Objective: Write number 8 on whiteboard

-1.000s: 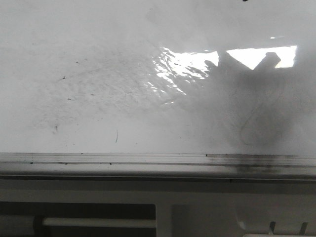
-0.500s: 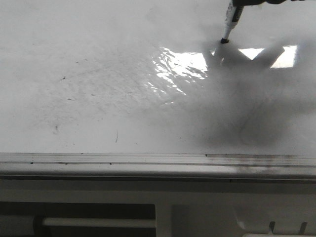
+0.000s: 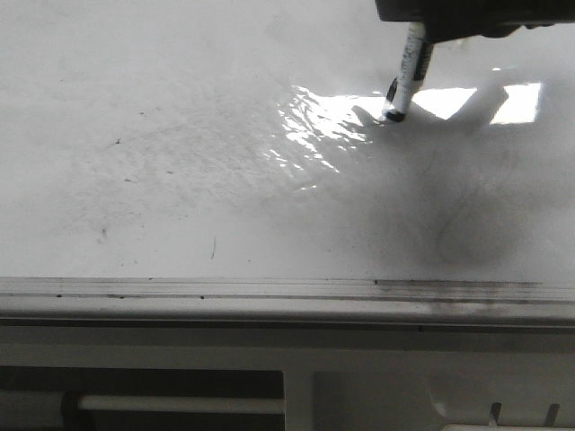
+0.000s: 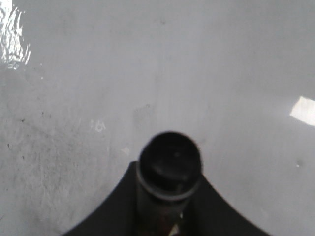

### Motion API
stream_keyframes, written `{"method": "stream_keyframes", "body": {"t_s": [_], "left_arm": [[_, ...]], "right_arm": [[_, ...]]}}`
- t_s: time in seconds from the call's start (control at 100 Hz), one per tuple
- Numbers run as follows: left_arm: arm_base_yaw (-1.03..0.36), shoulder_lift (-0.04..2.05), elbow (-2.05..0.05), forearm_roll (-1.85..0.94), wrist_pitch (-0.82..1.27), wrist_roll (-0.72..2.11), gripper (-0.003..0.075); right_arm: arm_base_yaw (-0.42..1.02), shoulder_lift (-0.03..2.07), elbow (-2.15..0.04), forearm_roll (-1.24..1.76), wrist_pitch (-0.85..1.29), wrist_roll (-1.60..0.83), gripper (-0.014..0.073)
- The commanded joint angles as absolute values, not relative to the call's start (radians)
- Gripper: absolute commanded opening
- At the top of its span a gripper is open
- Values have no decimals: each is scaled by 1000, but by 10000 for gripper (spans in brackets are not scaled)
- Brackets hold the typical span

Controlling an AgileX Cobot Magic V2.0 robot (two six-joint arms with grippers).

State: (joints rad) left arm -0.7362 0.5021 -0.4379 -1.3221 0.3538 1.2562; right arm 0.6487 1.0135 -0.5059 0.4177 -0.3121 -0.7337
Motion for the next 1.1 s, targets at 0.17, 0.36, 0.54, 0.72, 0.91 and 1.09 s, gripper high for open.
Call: {"method": "stream_keyframes", "body": {"t_s": [0.17, 0.36, 0.54, 0.72, 0.91, 1.09], "left_arm": [[-735, 504, -465, -1351, 347, 1248, -20], [-735, 504, -465, -1351, 347, 1248, -20], [-735, 504, -465, -1351, 347, 1248, -20], [-735, 504, -465, -1351, 347, 1248, -20], [-735, 504, -465, -1351, 349, 1248, -20], [-735, 504, -465, -1351, 351, 1248, -20]], "right_arm": [[538, 904, -521, 417, -182, -773, -71], [572, 923, -521, 425, -108, -773, -61], [647, 994, -521, 425, -286, -773, -63], [622, 1018, -565, 425, -319, -806, -64], [581, 1024, -616, 425, -326, -812, -64], [581, 1049, -677, 425, -299, -812, -65]]}}
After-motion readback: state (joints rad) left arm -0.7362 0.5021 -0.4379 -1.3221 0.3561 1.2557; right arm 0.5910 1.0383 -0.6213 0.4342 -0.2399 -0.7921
